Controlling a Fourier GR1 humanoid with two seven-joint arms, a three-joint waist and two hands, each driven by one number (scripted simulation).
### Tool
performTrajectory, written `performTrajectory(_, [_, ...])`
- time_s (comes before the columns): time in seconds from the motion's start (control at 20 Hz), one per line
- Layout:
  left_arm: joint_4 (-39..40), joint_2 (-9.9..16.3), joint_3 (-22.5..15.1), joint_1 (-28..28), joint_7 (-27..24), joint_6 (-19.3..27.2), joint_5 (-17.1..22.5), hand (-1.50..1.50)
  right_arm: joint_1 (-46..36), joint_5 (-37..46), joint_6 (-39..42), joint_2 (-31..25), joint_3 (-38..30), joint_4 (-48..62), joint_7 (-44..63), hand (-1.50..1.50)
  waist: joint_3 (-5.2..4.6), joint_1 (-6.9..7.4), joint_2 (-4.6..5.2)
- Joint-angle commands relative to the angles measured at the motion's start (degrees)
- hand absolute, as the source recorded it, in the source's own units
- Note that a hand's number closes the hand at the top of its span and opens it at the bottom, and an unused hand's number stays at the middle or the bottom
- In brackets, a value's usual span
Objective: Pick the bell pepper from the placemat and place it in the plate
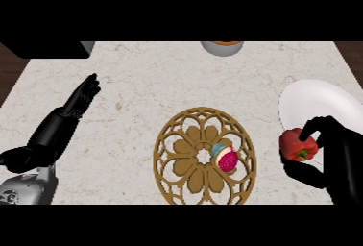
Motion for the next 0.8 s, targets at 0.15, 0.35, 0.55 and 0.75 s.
performTrajectory(0.15, [3.2, -0.8, 1.2, -2.1, -1.9, -1.9, -0.4, 0.00, 0.6, -7.1, -9.1, 0.7, -10.7, 15.9, -15.8, 1.50, -0.04, 0.08, -0.04])
performTrajectory(0.35, [-1.1, -0.8, 0.2, 2.1, -0.5, -0.8, -2.4, 0.00, -4.9, -11.2, -4.2, 0.1, -12.9, 27.4, -20.0, 1.50, -0.04, 0.76, -0.02])
performTrajectory(0.55, [0.2, -2.0, -0.3, -1.9, 0.4, -0.5, -2.3, 0.00, -10.3, -18.9, -4.0, 3.4, -17.5, 42.8, -23.8, 1.50, 0.05, 1.48, 0.36])
performTrajectory(0.75, [3.9, -2.9, 0.8, -5.9, 1.3, -0.9, -1.9, 0.00, -13.4, -20.4, -4.1, 5.4, -19.5, 54.7, -32.8, -1.50, 0.00, 0.64, 0.22])
